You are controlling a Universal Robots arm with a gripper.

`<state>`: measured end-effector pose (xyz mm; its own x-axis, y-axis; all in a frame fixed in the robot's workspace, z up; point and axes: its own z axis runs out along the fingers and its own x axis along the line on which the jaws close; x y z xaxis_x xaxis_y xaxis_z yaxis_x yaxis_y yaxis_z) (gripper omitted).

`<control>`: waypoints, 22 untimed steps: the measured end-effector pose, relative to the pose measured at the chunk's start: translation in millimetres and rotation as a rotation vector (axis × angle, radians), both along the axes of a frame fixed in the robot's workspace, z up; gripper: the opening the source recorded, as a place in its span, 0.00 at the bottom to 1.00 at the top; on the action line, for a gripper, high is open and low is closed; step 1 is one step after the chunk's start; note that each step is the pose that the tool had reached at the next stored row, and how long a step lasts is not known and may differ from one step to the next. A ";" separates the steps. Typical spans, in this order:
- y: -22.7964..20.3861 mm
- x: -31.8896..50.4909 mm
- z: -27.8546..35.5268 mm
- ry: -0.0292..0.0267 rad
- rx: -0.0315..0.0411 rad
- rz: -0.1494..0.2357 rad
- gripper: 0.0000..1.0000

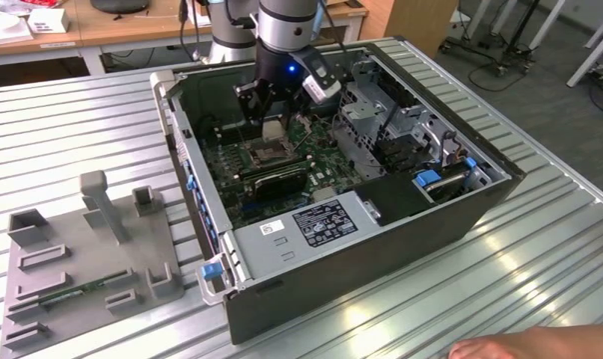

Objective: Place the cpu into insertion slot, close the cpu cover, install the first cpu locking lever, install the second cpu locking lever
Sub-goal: 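Place the cpu into insertion slot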

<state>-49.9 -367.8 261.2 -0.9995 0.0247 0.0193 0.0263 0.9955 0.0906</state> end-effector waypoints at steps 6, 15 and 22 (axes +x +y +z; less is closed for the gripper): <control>0.0 0.0 -8.0 0.0001 0.0000 0.000 0.54; 0.0 0.0 -10.6 0.0001 -0.0001 0.000 0.54; 0.0 1.2 -11.4 0.0000 0.0000 0.000 0.54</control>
